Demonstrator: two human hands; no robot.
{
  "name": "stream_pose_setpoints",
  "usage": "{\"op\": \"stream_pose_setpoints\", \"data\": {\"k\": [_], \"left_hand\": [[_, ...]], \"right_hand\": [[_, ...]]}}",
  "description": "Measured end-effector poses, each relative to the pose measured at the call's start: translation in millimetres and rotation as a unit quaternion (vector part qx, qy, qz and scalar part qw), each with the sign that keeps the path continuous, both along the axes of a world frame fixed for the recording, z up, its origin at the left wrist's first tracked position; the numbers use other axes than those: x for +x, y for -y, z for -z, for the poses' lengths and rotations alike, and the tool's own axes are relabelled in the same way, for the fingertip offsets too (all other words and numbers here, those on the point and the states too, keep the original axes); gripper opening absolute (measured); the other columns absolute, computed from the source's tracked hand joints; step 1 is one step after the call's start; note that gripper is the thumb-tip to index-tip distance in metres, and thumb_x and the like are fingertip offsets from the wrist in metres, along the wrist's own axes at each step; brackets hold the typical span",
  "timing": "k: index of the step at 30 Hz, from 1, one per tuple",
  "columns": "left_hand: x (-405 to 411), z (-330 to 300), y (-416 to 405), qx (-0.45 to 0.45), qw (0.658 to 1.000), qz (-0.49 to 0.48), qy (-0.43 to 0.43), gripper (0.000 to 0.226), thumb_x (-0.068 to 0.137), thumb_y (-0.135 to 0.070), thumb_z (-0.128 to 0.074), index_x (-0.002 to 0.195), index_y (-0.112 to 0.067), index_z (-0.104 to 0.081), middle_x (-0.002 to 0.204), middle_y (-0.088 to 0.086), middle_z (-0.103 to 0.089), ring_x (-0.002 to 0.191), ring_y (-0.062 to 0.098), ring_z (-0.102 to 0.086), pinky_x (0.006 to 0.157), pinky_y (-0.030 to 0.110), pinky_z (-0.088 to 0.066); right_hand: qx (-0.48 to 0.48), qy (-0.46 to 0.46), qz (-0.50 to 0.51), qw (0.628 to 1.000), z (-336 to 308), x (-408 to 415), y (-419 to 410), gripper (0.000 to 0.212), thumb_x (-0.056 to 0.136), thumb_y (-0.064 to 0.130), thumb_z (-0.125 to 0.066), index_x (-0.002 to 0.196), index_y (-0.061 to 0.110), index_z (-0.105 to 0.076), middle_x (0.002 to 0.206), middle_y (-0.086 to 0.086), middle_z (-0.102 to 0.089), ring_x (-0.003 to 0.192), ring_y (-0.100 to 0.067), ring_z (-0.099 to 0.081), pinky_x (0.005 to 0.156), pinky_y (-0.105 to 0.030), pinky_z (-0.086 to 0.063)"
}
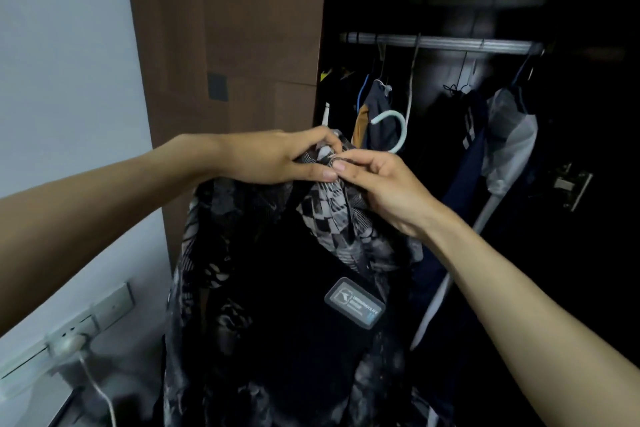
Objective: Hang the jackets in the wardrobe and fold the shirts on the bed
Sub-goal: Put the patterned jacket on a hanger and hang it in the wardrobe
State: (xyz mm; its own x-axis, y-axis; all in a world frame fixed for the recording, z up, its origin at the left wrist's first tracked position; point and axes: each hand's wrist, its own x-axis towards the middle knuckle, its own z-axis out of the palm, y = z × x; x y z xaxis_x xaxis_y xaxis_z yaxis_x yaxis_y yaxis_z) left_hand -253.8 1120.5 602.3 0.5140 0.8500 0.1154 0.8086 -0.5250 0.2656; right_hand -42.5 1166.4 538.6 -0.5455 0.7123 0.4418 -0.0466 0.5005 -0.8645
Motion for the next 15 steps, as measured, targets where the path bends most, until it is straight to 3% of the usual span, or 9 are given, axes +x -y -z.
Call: {"op": "stream_pose_setpoints", "data": {"k": [3, 5, 8, 10, 12, 13, 15], "left_hand": [[-2, -5, 1, -0.065, 0.997, 0.007, 0.049, 0.042, 0.094, -0.062, -0.044, 0.132, -0.043, -0.046, 0.125, -0.014, -0.063, 0.110, -0.006, -0.058, 0.100, 0.029, -0.044], [-3, -4, -3, -0.070, 0.995, 0.006, 0.073, 0.034, 0.099, -0.054, -0.043, 0.129, -0.039, -0.051, 0.126, -0.015, -0.061, 0.117, -0.002, -0.054, 0.102, 0.028, -0.040], [-2, 2, -13, -0.003, 0.999, -0.009, 0.040, 0.029, 0.099, -0.056, -0.043, 0.111, -0.031, -0.053, 0.107, 0.001, -0.065, 0.098, 0.018, -0.060, 0.092, 0.040, -0.047], [-1, 5, -20, 0.027, 0.999, -0.018, 0.017, 0.030, 0.100, -0.054, -0.043, 0.105, -0.027, -0.053, 0.102, 0.006, -0.065, 0.096, 0.024, -0.060, 0.088, 0.041, -0.048], [-3, 7, -24, 0.049, 0.999, -0.018, 0.007, 0.029, 0.101, -0.051, -0.045, 0.105, -0.024, -0.055, 0.098, 0.003, -0.065, 0.091, 0.019, -0.060, 0.081, 0.037, -0.048], [-4, 7, -26, 0.057, 0.998, -0.016, 0.013, 0.028, 0.101, -0.049, -0.046, 0.104, -0.024, -0.056, 0.095, 0.002, -0.065, 0.087, 0.016, -0.059, 0.077, 0.035, -0.047], [-7, 7, -28, 0.054, 0.998, -0.007, 0.038, 0.025, 0.101, -0.046, -0.049, 0.100, -0.023, -0.058, 0.088, -0.002, -0.063, 0.074, 0.007, -0.055, 0.069, 0.027, -0.044]], "right_hand": [[-0.020, 0.012, -0.016, 1.000, -8, 9, 5, 0.024, 0.092, 0.017, -0.066, 0.111, 0.006, -0.073, 0.114, -0.007, -0.075, 0.116, -0.016, -0.068, 0.104, -0.027, -0.050], [-0.024, 0.054, -0.021, 0.998, -16, 15, 7, 0.022, 0.091, 0.016, -0.067, 0.110, 0.009, -0.074, 0.113, -0.003, -0.076, 0.116, -0.013, -0.068, 0.105, -0.026, -0.049], [0.029, 0.151, -0.007, 0.988, -25, 14, 11, 0.022, 0.085, 0.025, -0.075, 0.103, 0.013, -0.079, 0.105, -0.012, -0.077, 0.103, -0.011, -0.070, 0.100, -0.029, -0.053], [0.077, 0.224, 0.021, 0.971, -34, 10, 17, 0.017, 0.089, 0.023, -0.075, 0.099, 0.010, -0.079, 0.084, 0.008, -0.078, 0.084, 0.006, -0.068, 0.082, -0.014, -0.052], [0.126, 0.272, 0.063, 0.952, -37, 4, 23, 0.011, 0.095, 0.018, -0.071, 0.097, 0.009, -0.076, 0.056, 0.030, -0.061, 0.060, 0.017, -0.057, 0.062, -0.003, -0.041], [0.154, 0.284, 0.097, 0.942, -36, 0, 24, 0.012, 0.096, 0.021, -0.070, 0.096, 0.011, -0.076, 0.054, 0.030, -0.060, 0.058, 0.014, -0.057, 0.060, -0.005, -0.040], [0.211, 0.288, 0.173, 0.918, -29, -7, 24, 0.014, 0.097, 0.029, -0.069, 0.093, 0.018, -0.076, 0.072, 0.016, -0.071, 0.069, 0.003, -0.063, 0.069, -0.018, -0.049]]}}
